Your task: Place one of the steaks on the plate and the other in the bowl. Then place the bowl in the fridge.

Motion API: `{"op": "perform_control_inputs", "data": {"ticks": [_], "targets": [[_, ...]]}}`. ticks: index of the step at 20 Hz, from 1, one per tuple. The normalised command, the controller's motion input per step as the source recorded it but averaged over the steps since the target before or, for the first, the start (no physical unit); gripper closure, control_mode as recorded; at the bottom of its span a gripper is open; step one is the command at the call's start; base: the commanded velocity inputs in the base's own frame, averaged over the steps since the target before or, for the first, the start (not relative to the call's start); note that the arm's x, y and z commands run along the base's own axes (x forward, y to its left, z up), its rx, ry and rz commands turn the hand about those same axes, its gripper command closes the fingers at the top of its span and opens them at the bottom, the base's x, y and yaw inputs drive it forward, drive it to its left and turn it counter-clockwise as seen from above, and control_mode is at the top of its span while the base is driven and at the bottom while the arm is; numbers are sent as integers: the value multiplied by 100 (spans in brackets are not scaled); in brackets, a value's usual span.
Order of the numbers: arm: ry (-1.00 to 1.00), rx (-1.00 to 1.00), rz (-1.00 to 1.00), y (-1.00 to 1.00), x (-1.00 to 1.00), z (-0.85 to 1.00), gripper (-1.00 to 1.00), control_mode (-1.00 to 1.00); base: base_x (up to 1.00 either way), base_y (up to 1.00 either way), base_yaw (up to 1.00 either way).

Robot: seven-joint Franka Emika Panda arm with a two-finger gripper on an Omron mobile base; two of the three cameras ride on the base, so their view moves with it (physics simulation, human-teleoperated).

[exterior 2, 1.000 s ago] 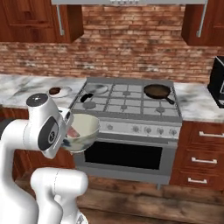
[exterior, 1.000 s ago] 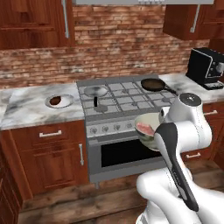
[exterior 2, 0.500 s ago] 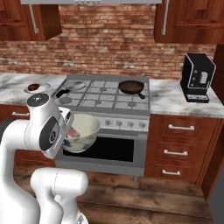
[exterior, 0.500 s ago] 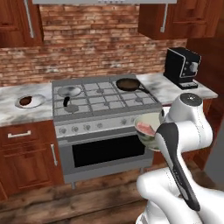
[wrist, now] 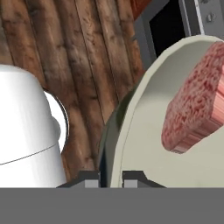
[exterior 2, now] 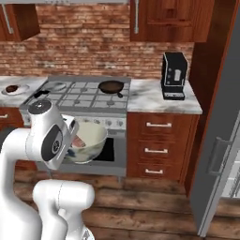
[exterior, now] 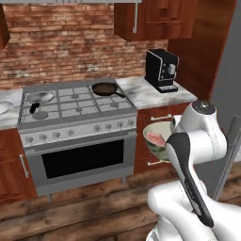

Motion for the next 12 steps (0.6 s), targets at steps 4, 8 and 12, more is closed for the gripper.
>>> {"op": "perform_control_inputs", "data": {"ticks": [4,8,12], "targets": [[0,0,0,0,0,0,100,100,-89,-62,-21],[0,0,0,0,0,0,100,100,-44,-39,-15],[0,0,0,0,0,0,100,100,0,-60,0]]}}
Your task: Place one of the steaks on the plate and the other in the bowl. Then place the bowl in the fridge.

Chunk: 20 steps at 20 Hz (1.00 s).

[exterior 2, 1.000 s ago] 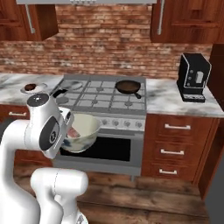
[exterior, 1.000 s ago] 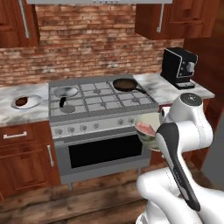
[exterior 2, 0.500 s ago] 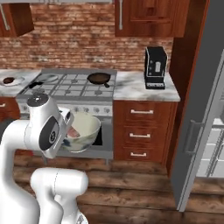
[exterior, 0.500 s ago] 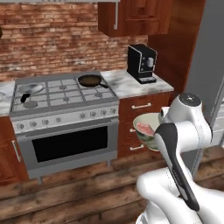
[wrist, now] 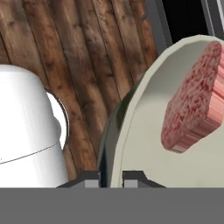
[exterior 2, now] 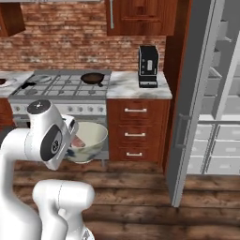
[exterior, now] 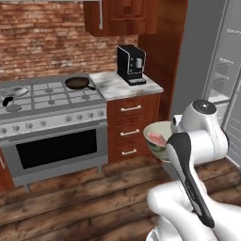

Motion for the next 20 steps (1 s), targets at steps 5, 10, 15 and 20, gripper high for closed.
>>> {"op": "perform_control_inputs", "data": {"ticks": [5,10,15,20], "targets": [[0,0,0,0,0,0,100,100,0,-100,0],[0,0,0,0,0,0,100,100,-8,-100,0],[0,0,0,0,0,0,100,100,0,-32,-11],[0,0,0,0,0,0,100,100,0,21,-63]]}}
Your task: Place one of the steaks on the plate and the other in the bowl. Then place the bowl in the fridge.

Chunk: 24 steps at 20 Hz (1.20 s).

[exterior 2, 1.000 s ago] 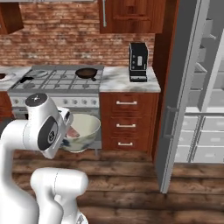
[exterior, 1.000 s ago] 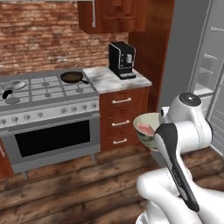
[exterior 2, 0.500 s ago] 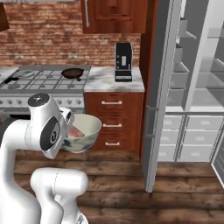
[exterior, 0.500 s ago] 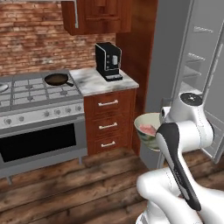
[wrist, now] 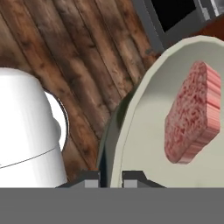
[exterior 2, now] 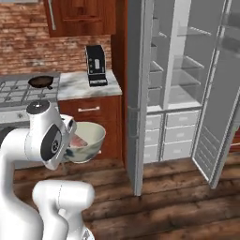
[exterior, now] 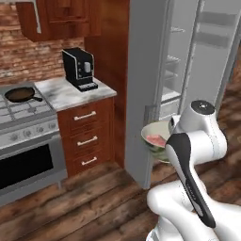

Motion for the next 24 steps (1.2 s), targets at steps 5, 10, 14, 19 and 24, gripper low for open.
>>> {"op": "perform_control_inputs", "data": {"ticks": [5,10,14,19,24], "targets": [[0,0,0,0,0,0,100,100,0,8,-84],[0,0,0,0,0,0,100,100,5,11,-85],[0,0,0,0,0,0,100,100,18,48,-75],[0,0,0,0,0,0,100,100,14,86,-54],[0,0,0,0,0,0,100,100,59,28,-38]]}}
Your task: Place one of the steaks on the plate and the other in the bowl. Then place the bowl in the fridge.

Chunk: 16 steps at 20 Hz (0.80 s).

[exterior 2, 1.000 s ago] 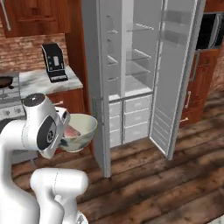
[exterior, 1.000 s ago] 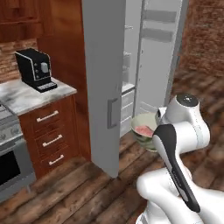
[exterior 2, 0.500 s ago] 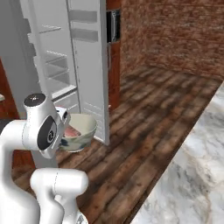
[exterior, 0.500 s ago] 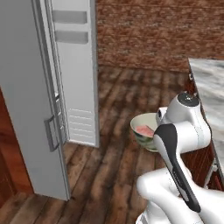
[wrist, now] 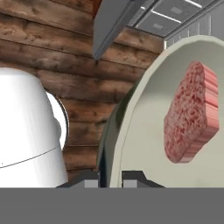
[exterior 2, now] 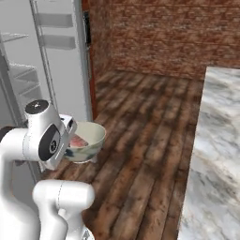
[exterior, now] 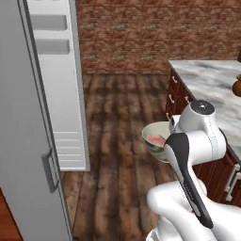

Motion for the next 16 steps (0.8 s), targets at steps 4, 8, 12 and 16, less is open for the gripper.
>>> {"op": "perform_control_inputs", "data": {"ticks": [4,8,12,16], "targets": [[0,0,0,0,0,0,100,100,74,0,-29],[0,0,0,0,0,0,100,100,97,13,-8],[0,0,0,0,0,0,100,100,96,0,0],[0,0,0,0,0,0,100,100,59,-3,10]]}}
